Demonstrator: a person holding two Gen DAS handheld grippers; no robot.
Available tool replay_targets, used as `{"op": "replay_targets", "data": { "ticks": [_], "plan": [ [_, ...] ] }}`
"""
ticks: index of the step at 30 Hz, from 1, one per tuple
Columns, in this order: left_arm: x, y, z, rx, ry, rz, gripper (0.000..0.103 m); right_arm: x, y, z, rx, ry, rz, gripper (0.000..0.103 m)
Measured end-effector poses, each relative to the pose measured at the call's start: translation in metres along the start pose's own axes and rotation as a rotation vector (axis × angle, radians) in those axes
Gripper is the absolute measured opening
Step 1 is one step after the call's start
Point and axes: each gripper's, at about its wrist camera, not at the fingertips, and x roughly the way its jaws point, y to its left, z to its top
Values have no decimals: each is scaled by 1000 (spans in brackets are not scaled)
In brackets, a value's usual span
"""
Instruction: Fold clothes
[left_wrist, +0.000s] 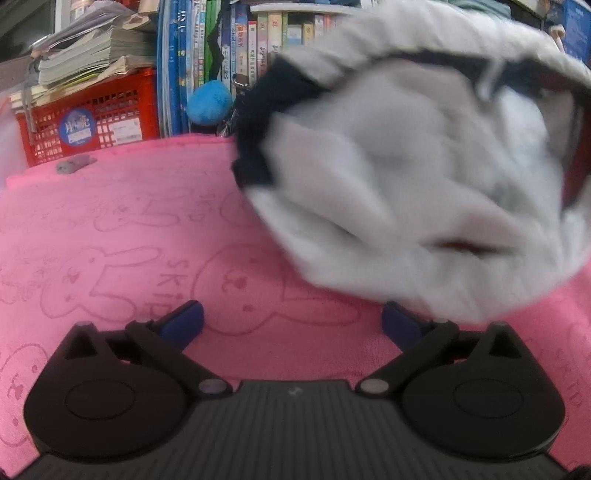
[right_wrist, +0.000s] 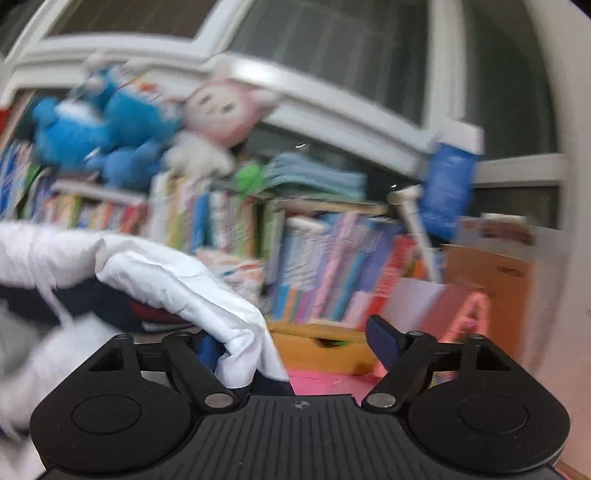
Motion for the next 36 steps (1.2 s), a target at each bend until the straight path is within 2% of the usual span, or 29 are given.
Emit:
{"op": "replay_targets", "data": {
  "ticks": [1,3,6,7,9,11,13,15,17,18,21,22,24,26,28,29,31,36],
  "plan": [
    [-2,3,0,-17,-9,-4,101,-3,-5,0,28,24,21,80],
    [-7,11,-1,-61,-36,-1,101,-12,-10,-3,74,59,119,80],
    [-15,21,-1,-80,-66,32,101,-39,0,-10,95,21,349,80],
    [-16,22,1,-80,-73,42,101,-44,7,-10,72,9,394,83],
    [-19,26,3,-81,-88,62,101,-52,35,-10,-62,-37,380,84],
    [-18,26,3,-76,-91,73,101,-51,74,-17,-283,-142,277,88],
    [-15,25,1,-68,-80,76,101,-46,113,-30,-491,-209,234,89],
    [-5,27,3,-72,-19,64,101,-40,146,-43,-649,-225,253,100],
    [-3,25,3,-63,-5,74,102,-27,170,-51,-741,-214,255,103],
    [-2,24,3,-55,-1,79,102,-18,178,-52,-761,-199,255,103],
    [1,20,2,-34,9,89,103,18,185,-39,-709,-103,257,103],
    [1,21,1,-37,8,85,103,25,184,-34,-691,-100,239,103],
    [2,21,0,-37,4,82,103,28,179,-22,-659,-157,171,103],
    [3,20,-1,-32,5,84,103,21,170,-13,-616,-288,58,103],
    [2,19,-2,-32,3,83,103,16,162,-7,-572,-369,-5,103],
    [2,18,-2,-32,3,83,103,16,158,-6,-564,-366,12,103],
    [2,18,-2,-33,2,83,103,19,157,-8,-598,-308,107,103],
    [2,17,-2,-34,1,83,103,44,182,-29,-806,-215,175,103]
  ]
}}
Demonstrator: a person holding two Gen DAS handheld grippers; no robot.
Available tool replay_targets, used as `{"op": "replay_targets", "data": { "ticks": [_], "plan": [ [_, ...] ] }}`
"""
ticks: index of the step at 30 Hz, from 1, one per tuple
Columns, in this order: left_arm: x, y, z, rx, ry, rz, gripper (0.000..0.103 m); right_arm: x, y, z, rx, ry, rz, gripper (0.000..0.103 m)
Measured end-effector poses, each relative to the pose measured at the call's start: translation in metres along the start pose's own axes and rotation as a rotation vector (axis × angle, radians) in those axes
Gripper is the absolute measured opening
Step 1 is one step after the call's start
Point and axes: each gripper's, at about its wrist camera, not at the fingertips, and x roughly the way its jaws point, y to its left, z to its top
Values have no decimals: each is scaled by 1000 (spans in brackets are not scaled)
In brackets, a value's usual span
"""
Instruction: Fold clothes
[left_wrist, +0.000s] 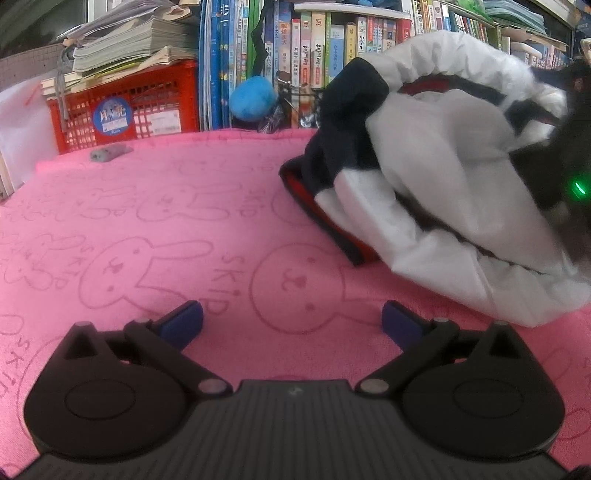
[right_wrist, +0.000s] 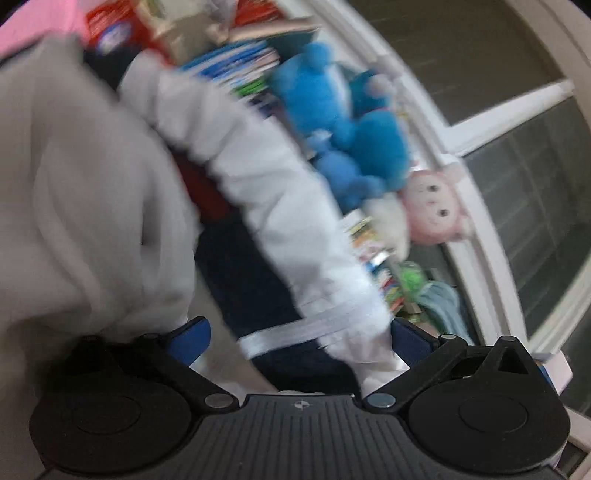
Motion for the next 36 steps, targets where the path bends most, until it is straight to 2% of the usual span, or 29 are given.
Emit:
{"op": "replay_targets", "data": {
  "ticks": [3,5,7,10,12,15,17,20,21,23,26,28,31,34,35,36],
  "plan": [
    [1,-1,0,-1,0,0,103,34,-5,11,0,60,33,103],
    [1,-1,0,-2,-1,-2,103,51,-11,18,16,67,-16,103],
    [1,-1,0,-2,-2,-3,103,48,-17,17,35,8,-138,103],
    [1,0,0,-3,-4,-5,103,26,-28,18,72,-117,-287,103],
    [2,-1,0,-3,-6,-5,103,7,-36,18,111,-183,-323,103],
    [1,1,0,-13,-13,-15,103,-30,-52,16,210,-251,-311,103],
    [-2,8,-1,-46,-36,-48,103,-61,-66,13,294,-284,-298,103],
    [-19,23,-2,-126,-129,-62,103,-108,-81,8,405,-345,-295,103],
    [-31,26,0,-145,-190,-53,103,-125,-84,6,447,-352,-275,103],
    [-54,31,3,-179,-318,-40,103,-160,-104,-5,570,-348,-171,103],
    [-82,27,11,-127,-552,-73,103,-191,-146,-18,820,-359,49,103],
    [-80,20,21,-70,-608,-56,103,-191,-169,-30,963,-348,190,103],
    [-52,11,42,-23,-529,-66,103,-177,-196,-50,1136,-292,372,103],
    [-16,1,52,34,-428,-17,103,-144,-194,-63,1141,-8,374,103],
    [-3,-3,55,55,-394,2,103,-138,-190,-68,1121,53,378,103],
    [9,-6,58,75,-361,20,103,-137,-184,-73,1098,71,406,103]
  ]
}}
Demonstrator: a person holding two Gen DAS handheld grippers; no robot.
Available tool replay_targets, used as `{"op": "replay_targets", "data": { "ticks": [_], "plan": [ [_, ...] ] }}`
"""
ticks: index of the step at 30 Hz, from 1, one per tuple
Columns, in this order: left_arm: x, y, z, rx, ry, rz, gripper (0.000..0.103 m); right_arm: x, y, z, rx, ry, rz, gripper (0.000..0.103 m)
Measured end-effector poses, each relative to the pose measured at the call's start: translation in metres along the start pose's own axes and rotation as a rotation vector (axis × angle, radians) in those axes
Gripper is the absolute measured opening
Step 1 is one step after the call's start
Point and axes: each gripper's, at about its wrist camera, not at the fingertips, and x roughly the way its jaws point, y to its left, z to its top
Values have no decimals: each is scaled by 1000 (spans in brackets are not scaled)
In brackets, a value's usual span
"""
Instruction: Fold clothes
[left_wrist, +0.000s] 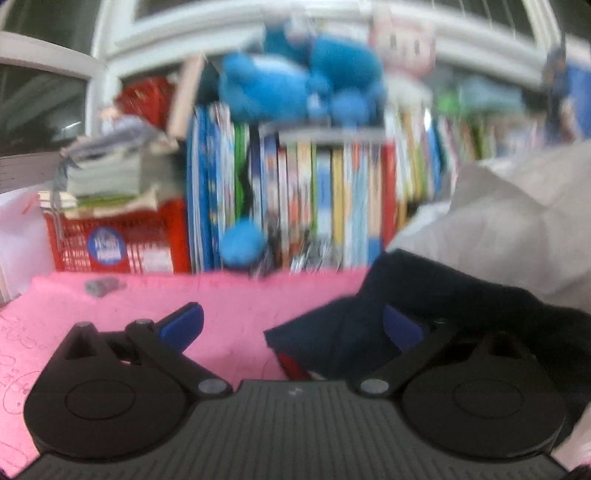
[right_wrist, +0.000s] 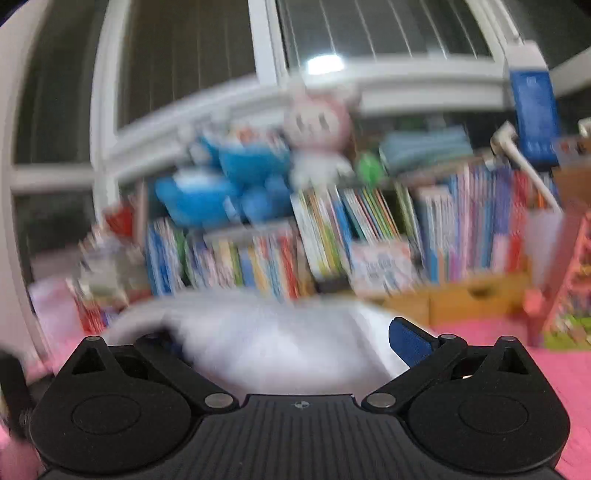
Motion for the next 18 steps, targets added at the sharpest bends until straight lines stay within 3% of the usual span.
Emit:
{"op": "replay_targets", "data": {
  "ticks": [3,6,8,11,14,15,18],
  "plan": [
    [26,1,-5,39,77,30,103,-18,-8,-21,-46,34,125,103],
    [46,0,-8,76,139,40,103,-31,-17,-38,-6,68,378,103],
    [60,-2,-8,103,181,36,103,-31,-16,-47,30,98,490,103],
    [65,1,-4,114,203,36,103,-18,3,-55,-29,124,427,103],
    [45,9,1,147,136,41,103,-7,34,-69,-303,55,67,103],
    [39,12,2,160,113,40,103,-5,44,-79,-412,43,3,103],
    [14,25,10,166,45,23,103,5,67,-115,-711,90,-62,103]
  ]
}}
